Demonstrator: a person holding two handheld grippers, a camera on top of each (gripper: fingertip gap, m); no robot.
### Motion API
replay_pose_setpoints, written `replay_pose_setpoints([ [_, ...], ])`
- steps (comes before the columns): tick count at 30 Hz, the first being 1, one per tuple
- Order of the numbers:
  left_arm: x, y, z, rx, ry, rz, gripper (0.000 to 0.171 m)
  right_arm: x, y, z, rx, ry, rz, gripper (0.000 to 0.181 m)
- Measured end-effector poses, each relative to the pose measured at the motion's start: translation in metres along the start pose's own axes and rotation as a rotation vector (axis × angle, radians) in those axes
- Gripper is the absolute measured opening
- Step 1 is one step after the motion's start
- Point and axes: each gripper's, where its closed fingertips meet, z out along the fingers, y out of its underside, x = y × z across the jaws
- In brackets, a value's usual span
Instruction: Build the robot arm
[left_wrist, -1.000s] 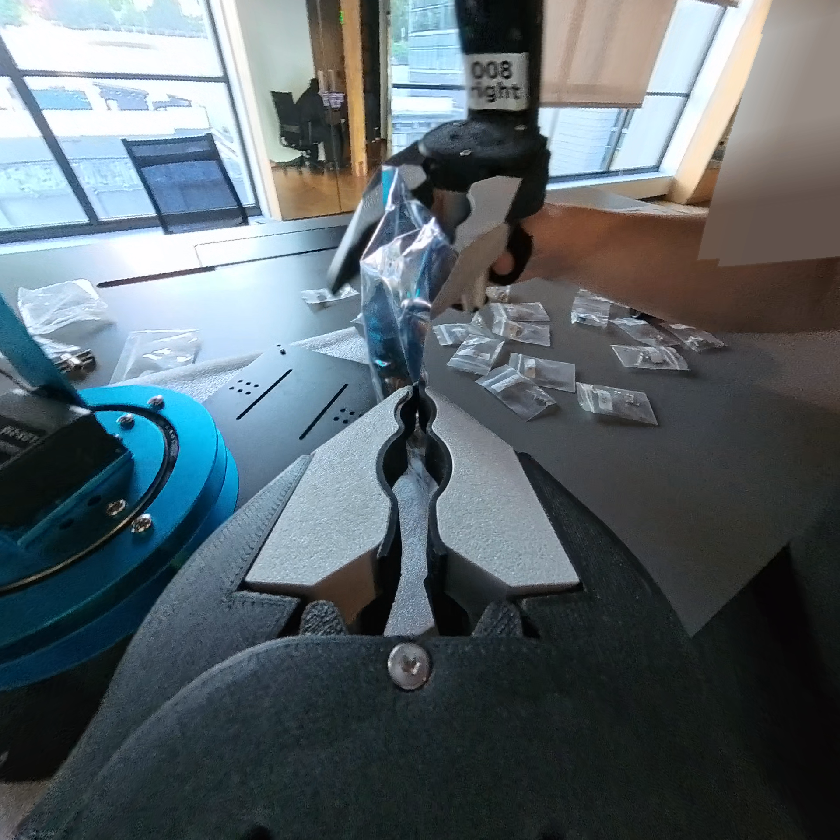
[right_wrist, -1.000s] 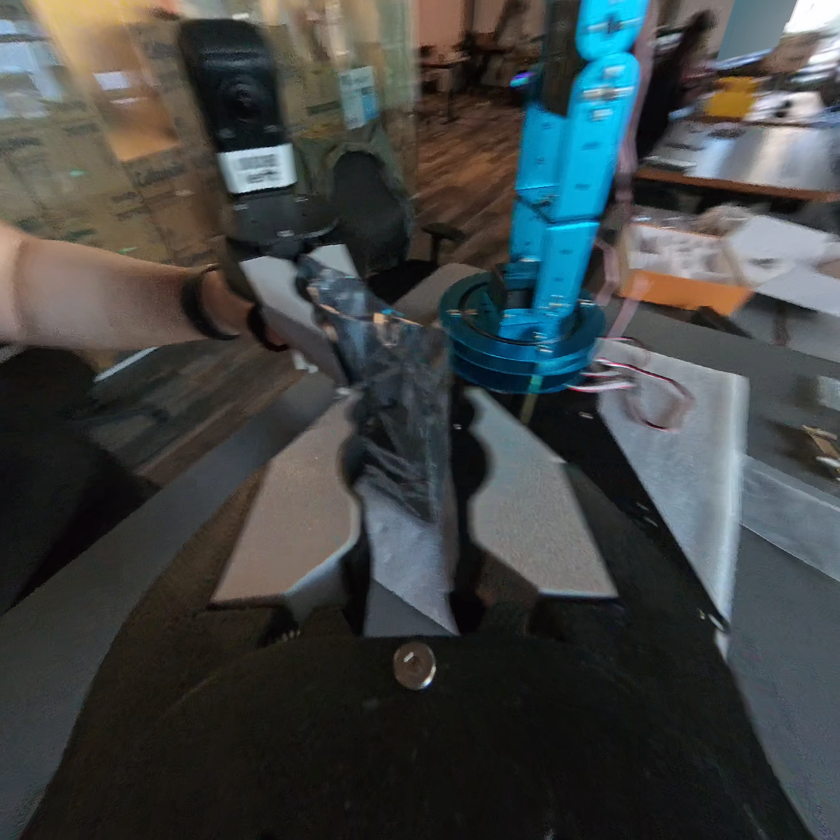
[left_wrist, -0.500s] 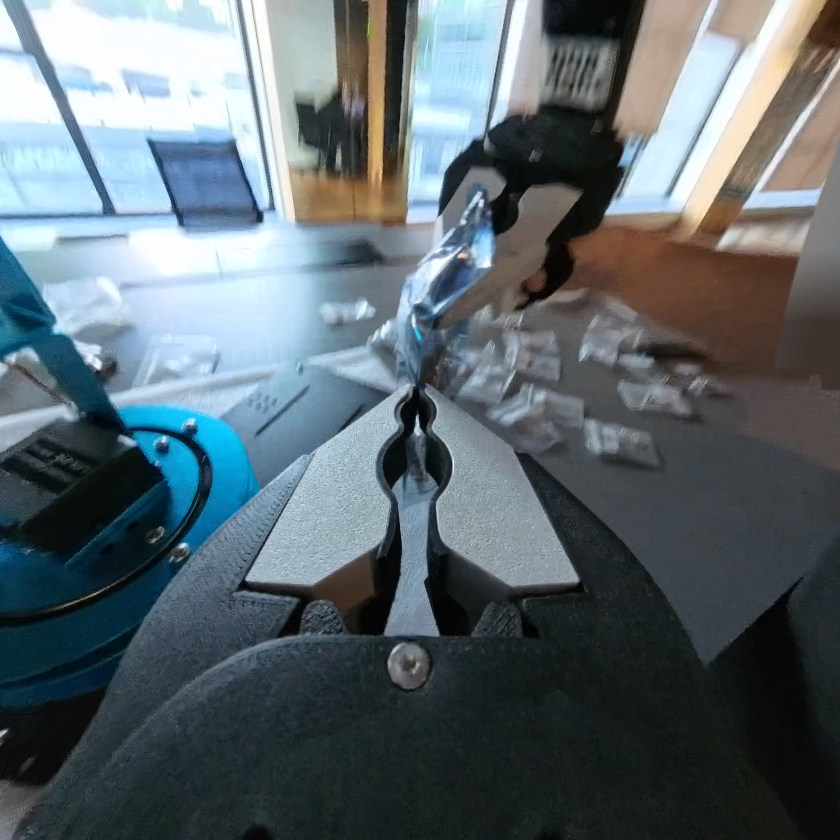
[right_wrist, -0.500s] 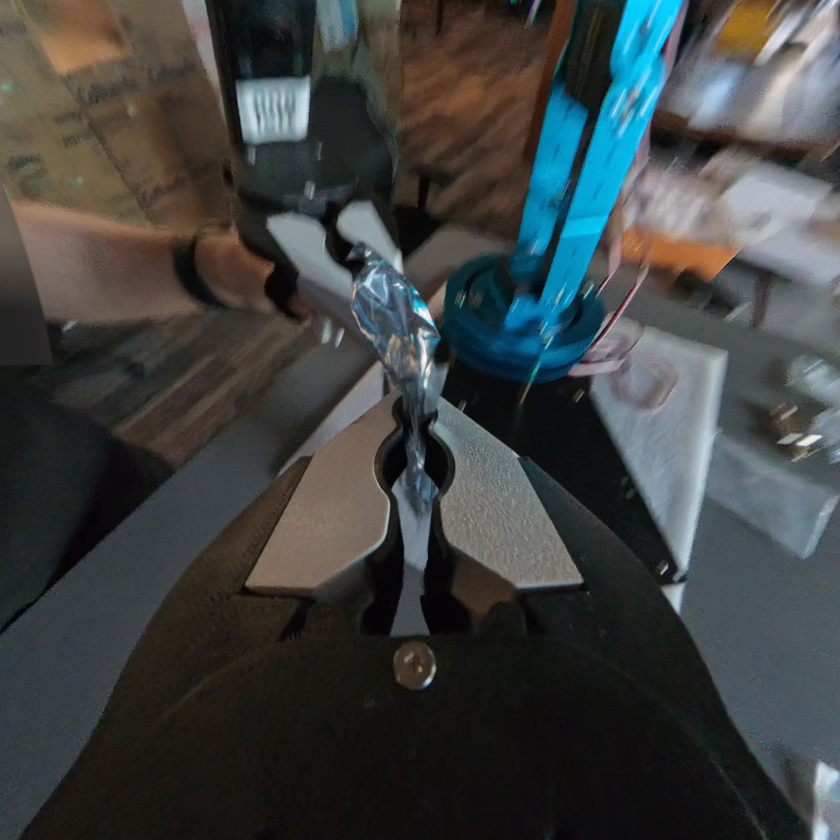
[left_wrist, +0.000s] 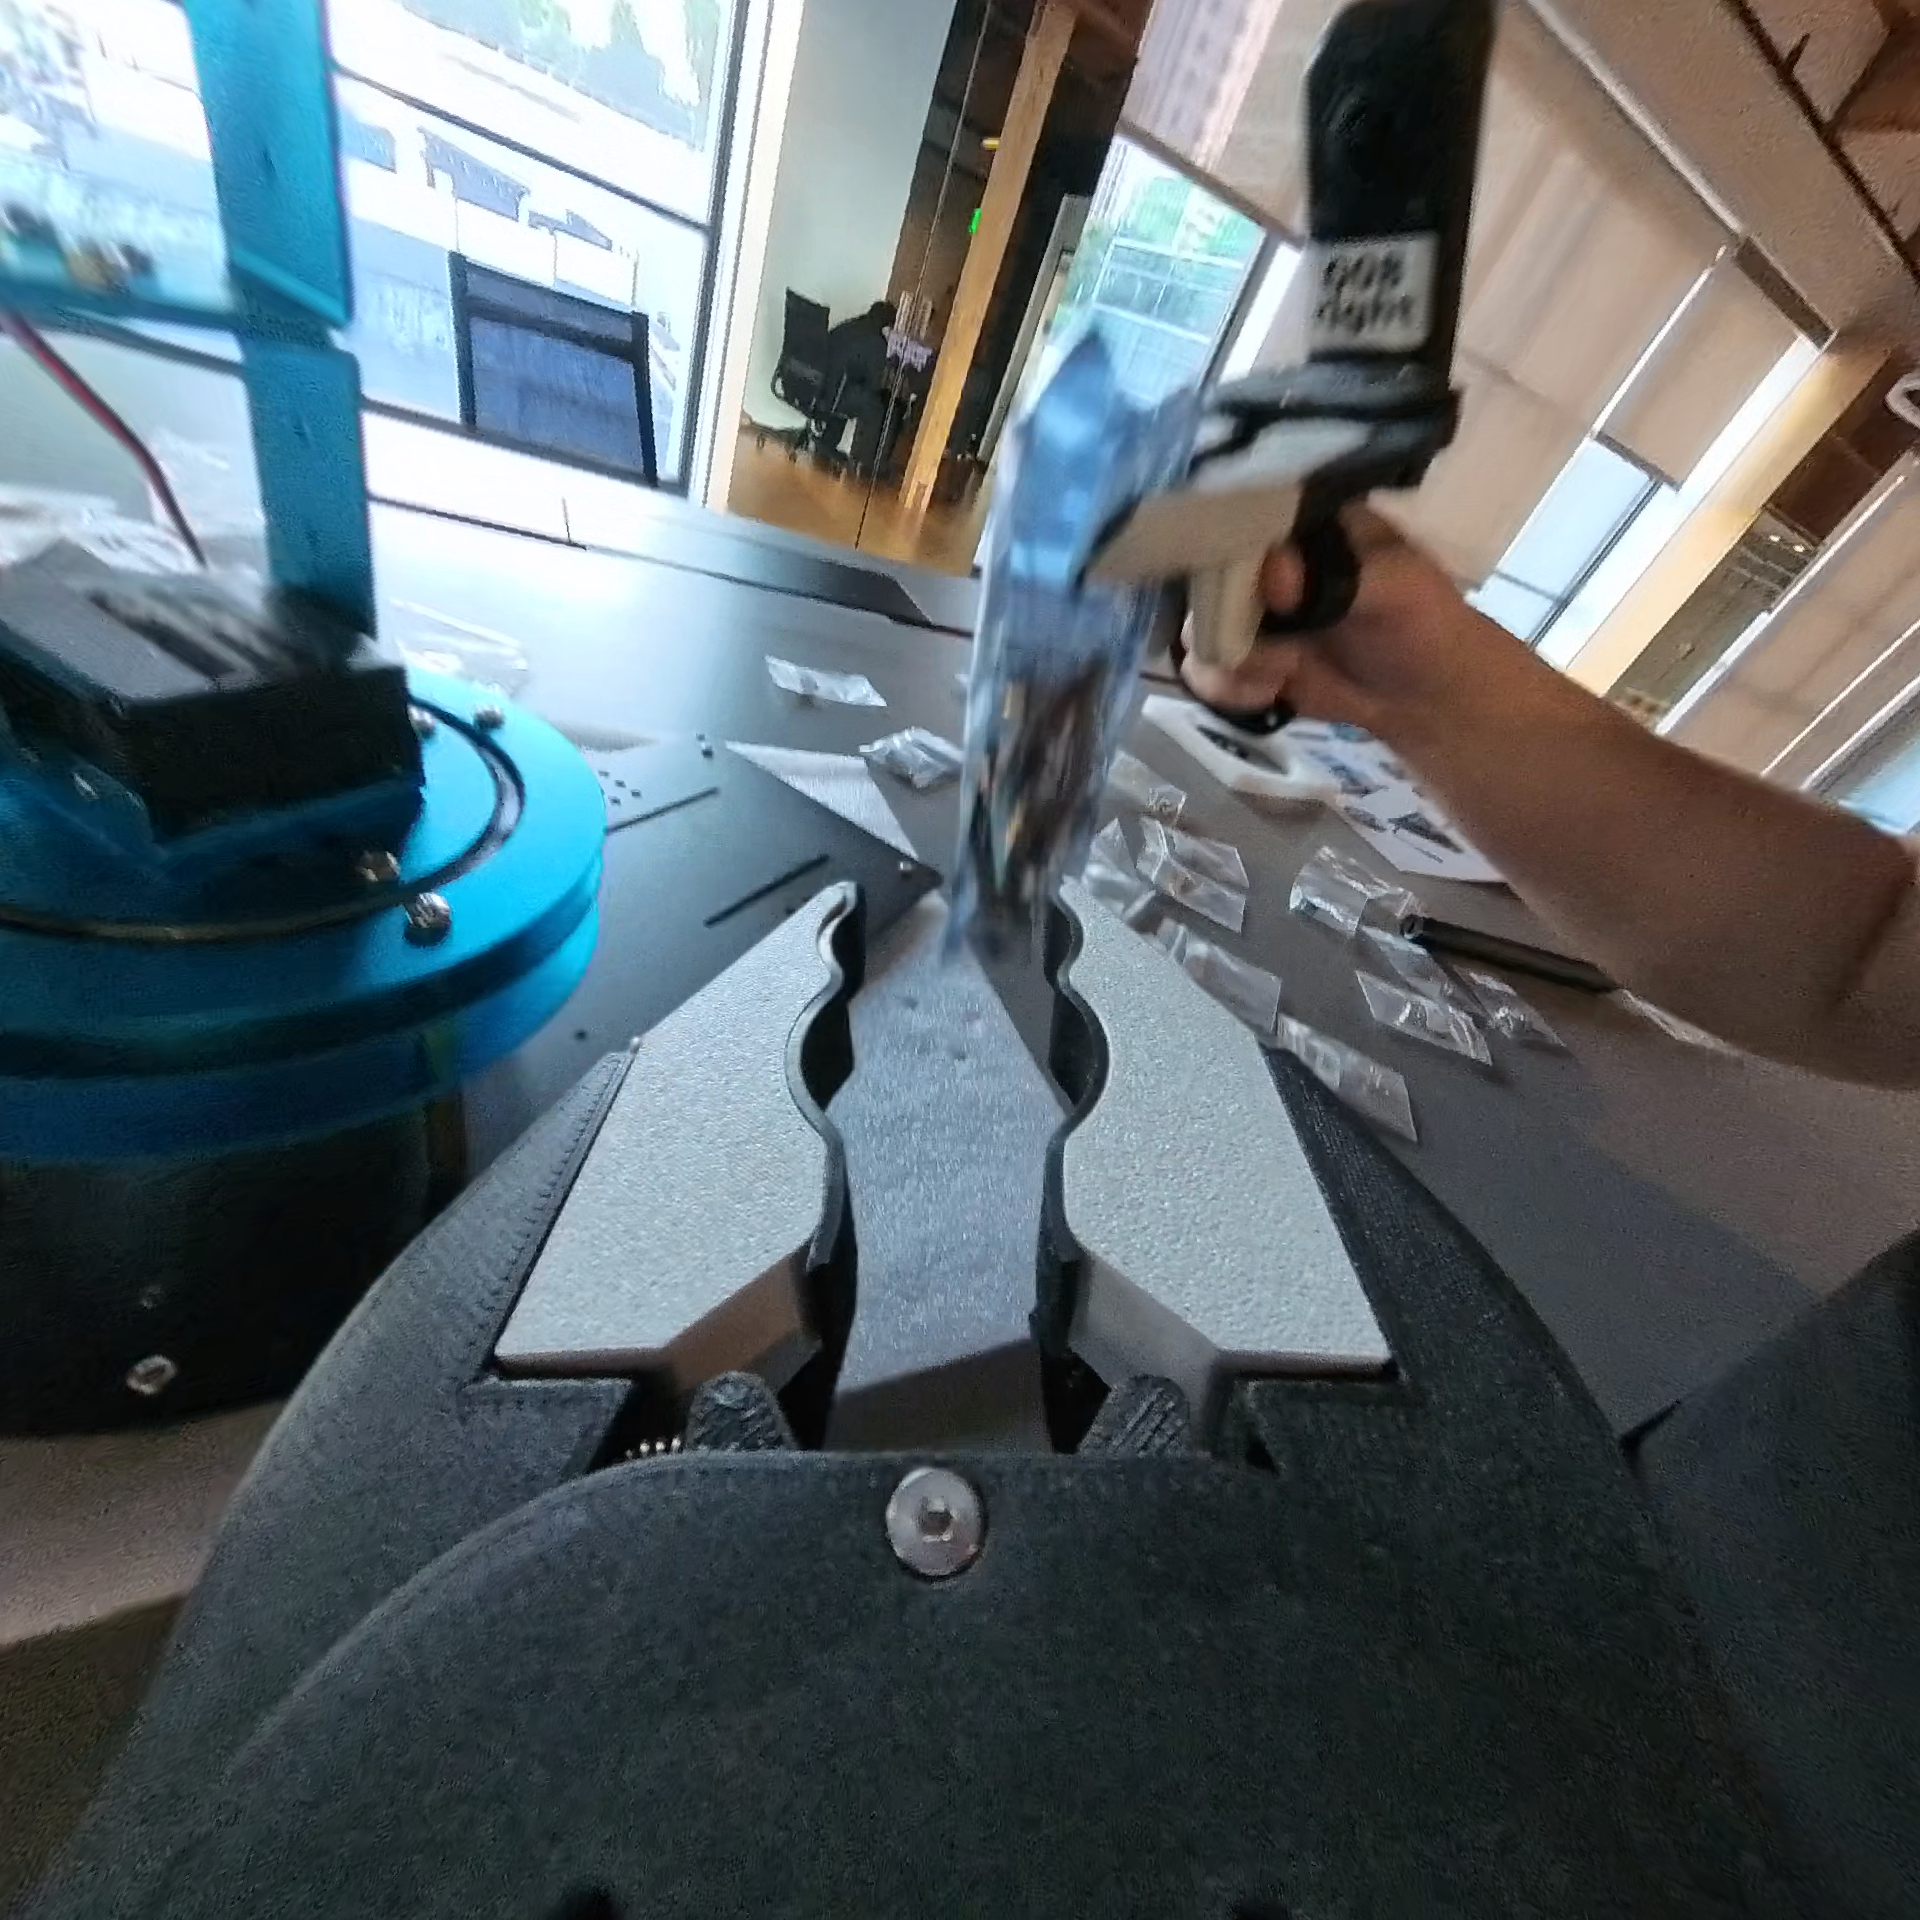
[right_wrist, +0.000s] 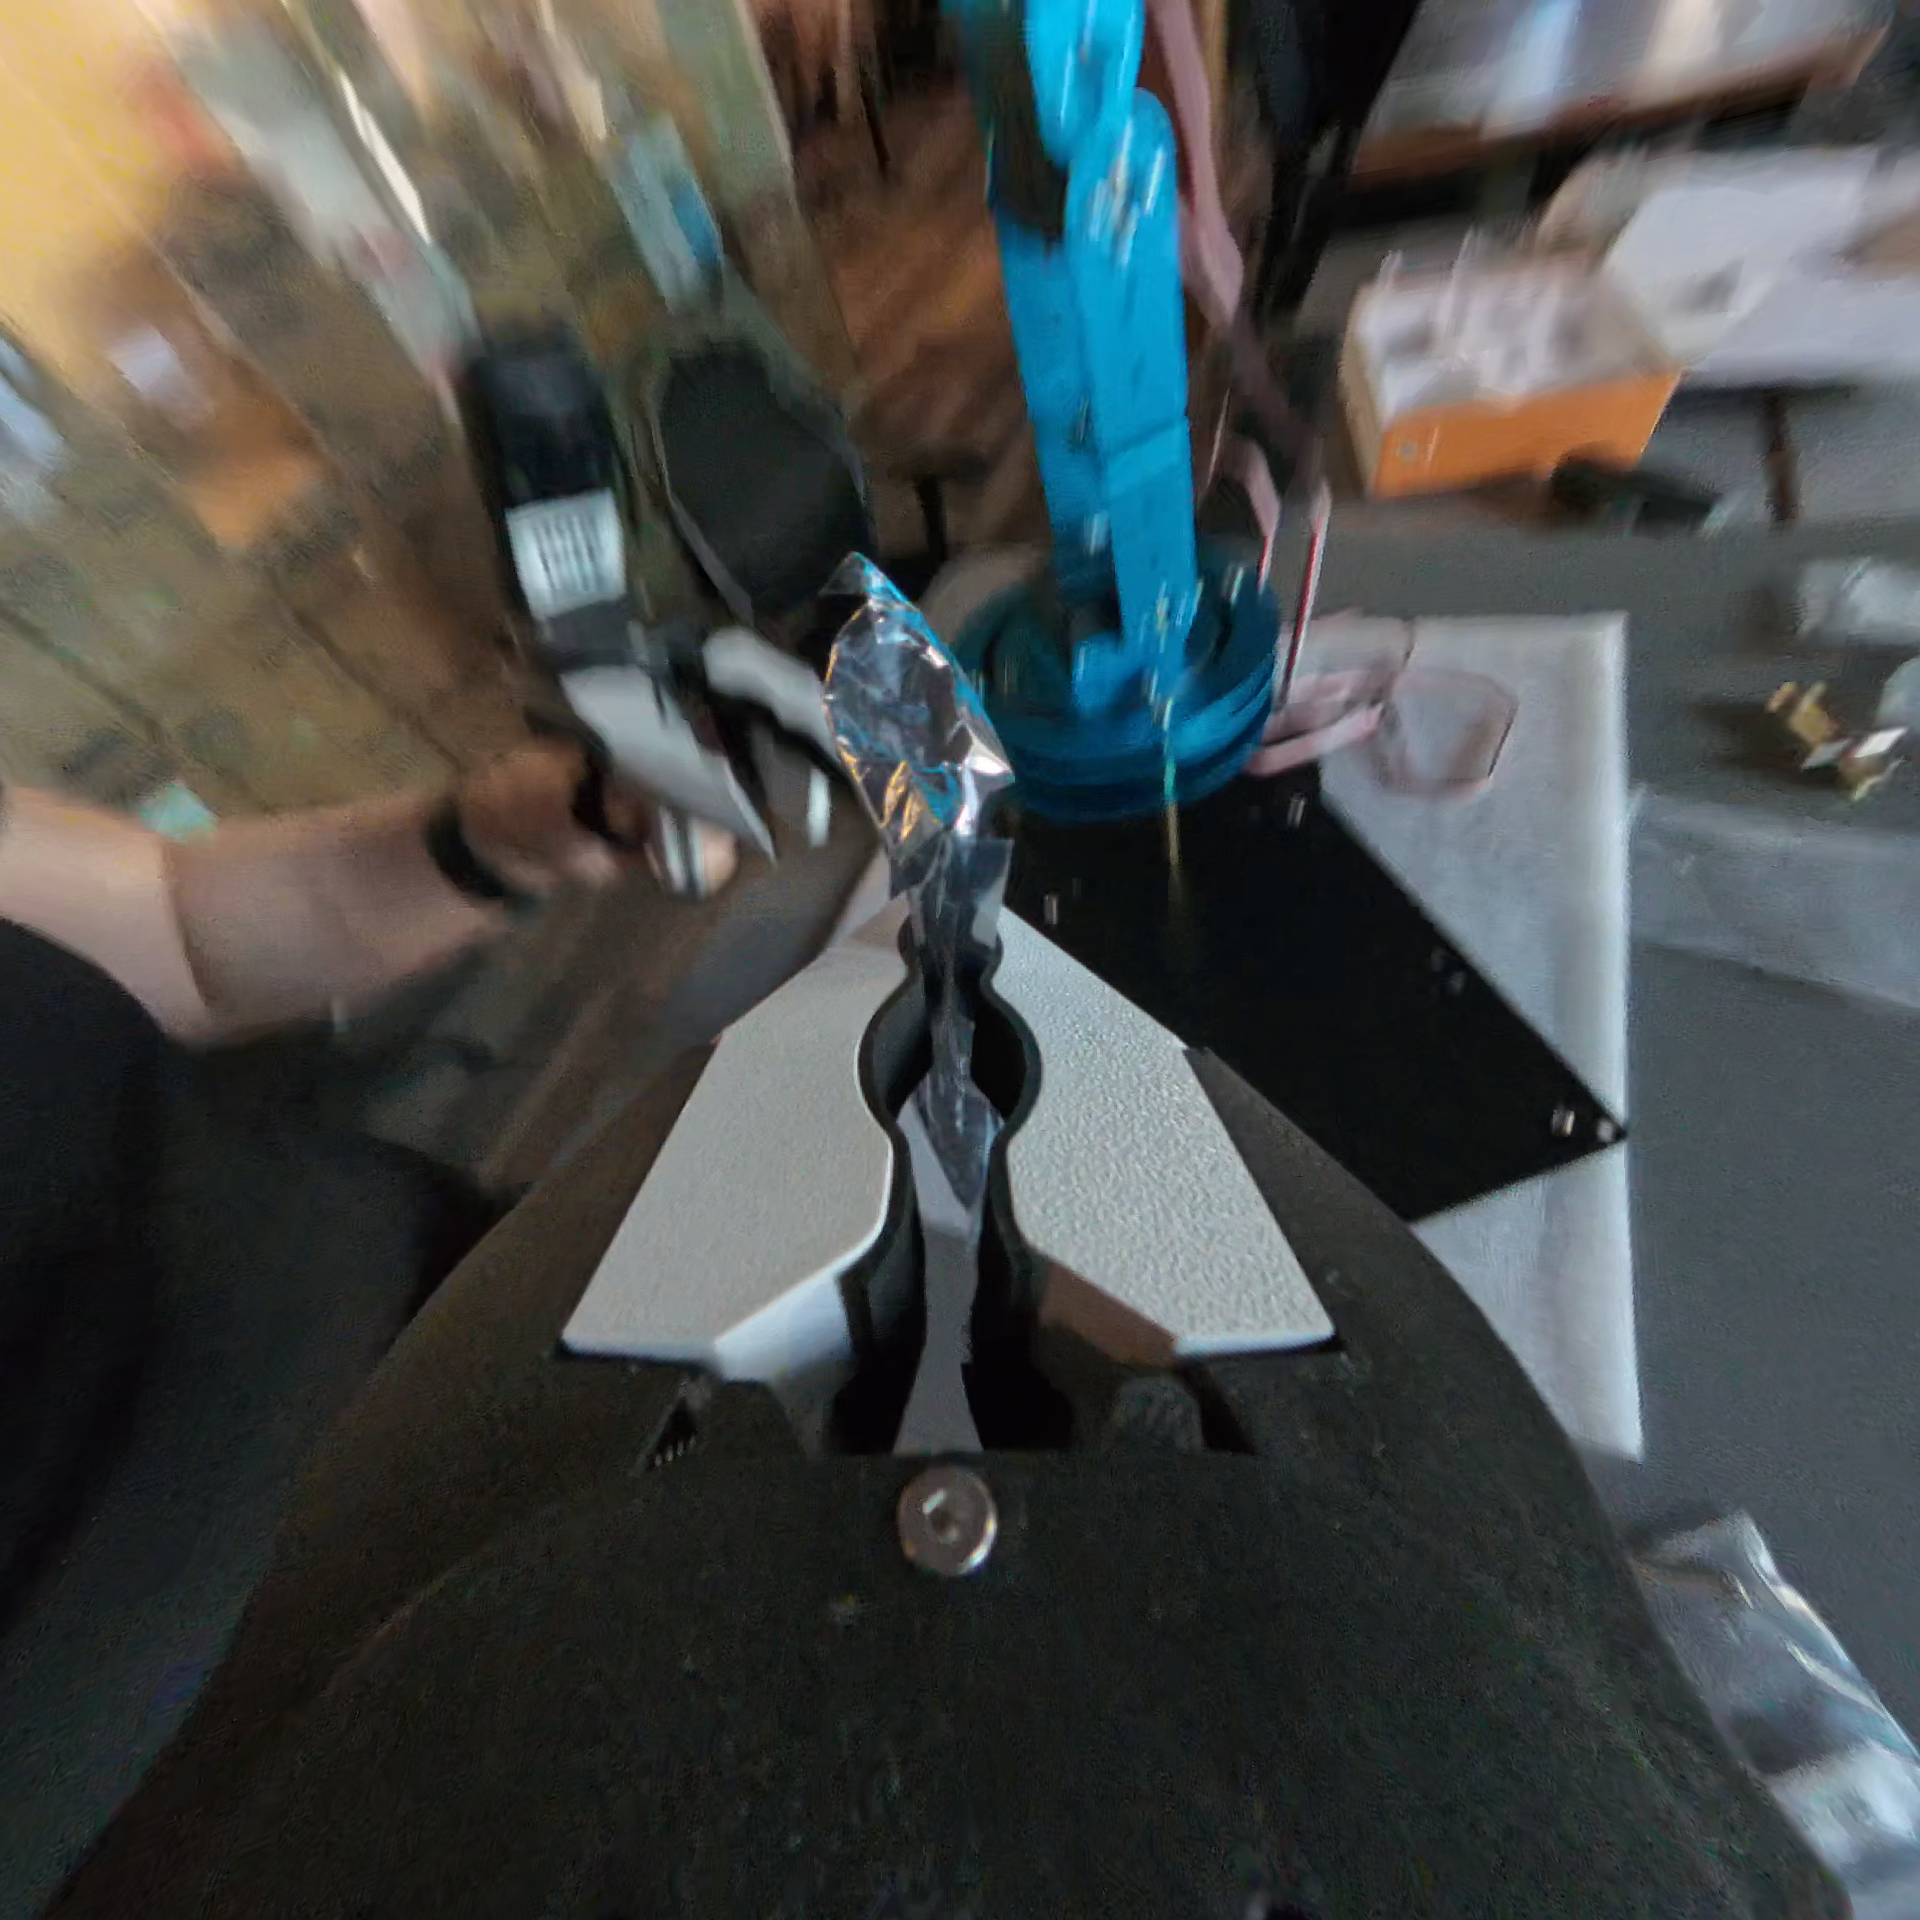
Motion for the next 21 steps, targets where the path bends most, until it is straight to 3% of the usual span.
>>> replay_pose_setpoints([
  [1,0.001,0.006,0.001,-0.007,0.0,-0.002,0.032,-0.002,-0.021,-0.009,0.141,-0.018,0.049,0.0],
  [2,0.002,0.01,0.002,-0.009,0.007,-0.007,0.03,-0.001,-0.017,-0.007,0.142,-0.036,0.082,0.0],
  [4,0.005,0.018,0.006,-0.026,0.023,-0.036,0.03,0.003,0.013,0.002,-0.025,0.001,0.043,0.0],
  [6,0.007,0.023,0.01,-0.041,0.037,-0.052,0.028,0.003,-0.007,-0.005,0.142,-0.024,0.117,0.0],
  [8,0.008,0.024,0.013,-0.054,0.038,-0.051,0.028,0.006,0.014,0.003,0.043,-0.01,0.111,0.0],
  [11,0.005,0.03,0.017,-0.106,0.021,-0.06,0.024,0.01,0.004,-0.001,0.157,-0.033,0.189,0.0],
  [13,0.005,0.035,0.021,-0.15,0.015,-0.063,0.024,0.014,0.011,0.002,0.146,-0.05,0.243,0.0],
  [18,0.007,0.026,0.022,-0.112,0.023,-0.116,0.022,0.024,-0.01,-0.019,0.436,-0.217,0.571,0.0],
  [21,0.012,0.02,0.021,-0.059,0.068,-0.16,0.021,0.023,-0.01,-0.021,0.478,-0.261,0.634,0.0],
])
